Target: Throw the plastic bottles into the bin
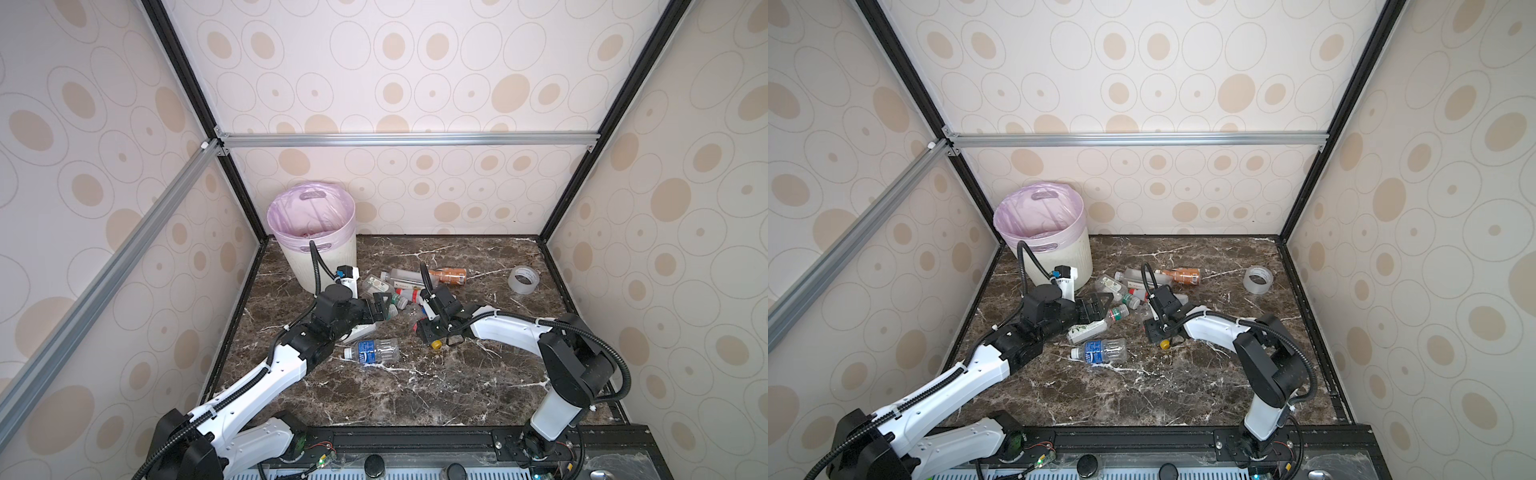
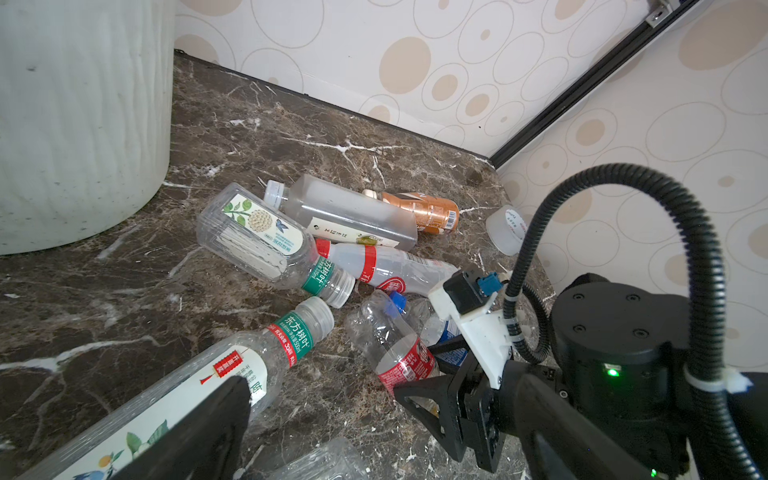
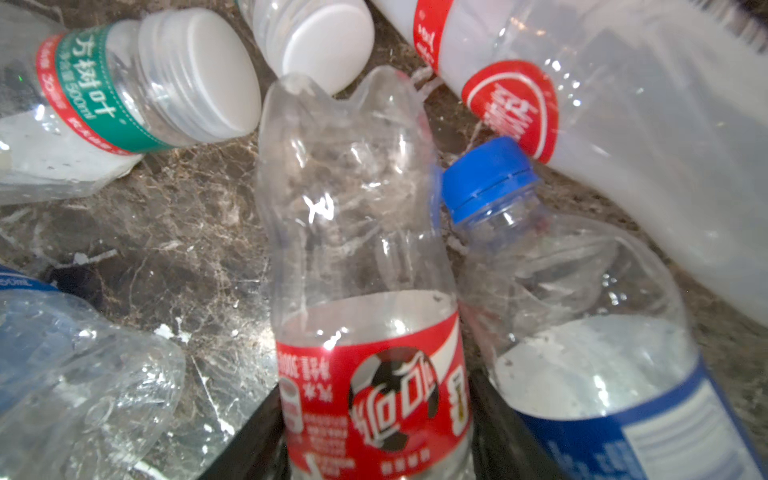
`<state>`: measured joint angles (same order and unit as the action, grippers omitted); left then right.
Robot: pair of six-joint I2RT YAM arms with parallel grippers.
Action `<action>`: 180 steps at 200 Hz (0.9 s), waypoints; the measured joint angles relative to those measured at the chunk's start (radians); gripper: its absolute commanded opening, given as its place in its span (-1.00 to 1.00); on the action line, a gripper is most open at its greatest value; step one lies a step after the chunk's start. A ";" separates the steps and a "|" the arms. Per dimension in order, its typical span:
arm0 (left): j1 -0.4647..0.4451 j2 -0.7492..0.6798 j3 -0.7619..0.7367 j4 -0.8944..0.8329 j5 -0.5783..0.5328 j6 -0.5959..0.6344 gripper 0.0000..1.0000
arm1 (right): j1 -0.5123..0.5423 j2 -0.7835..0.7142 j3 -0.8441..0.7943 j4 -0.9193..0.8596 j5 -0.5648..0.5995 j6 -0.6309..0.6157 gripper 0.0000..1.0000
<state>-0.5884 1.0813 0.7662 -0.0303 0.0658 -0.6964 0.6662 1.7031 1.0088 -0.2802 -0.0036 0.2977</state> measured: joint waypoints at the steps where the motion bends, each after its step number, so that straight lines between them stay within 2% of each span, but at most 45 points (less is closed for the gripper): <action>1: 0.000 0.000 0.000 0.000 0.000 0.000 0.98 | 0.000 0.000 0.000 0.000 0.000 0.000 0.22; 180: 0.000 0.023 0.001 0.000 0.005 -0.003 0.98 | -0.023 -0.051 0.000 -0.042 -0.016 -0.011 0.22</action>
<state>-0.5884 1.1038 0.7670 -0.0307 0.0708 -0.6998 0.6430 1.6516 1.0088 -0.3218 -0.0196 0.2863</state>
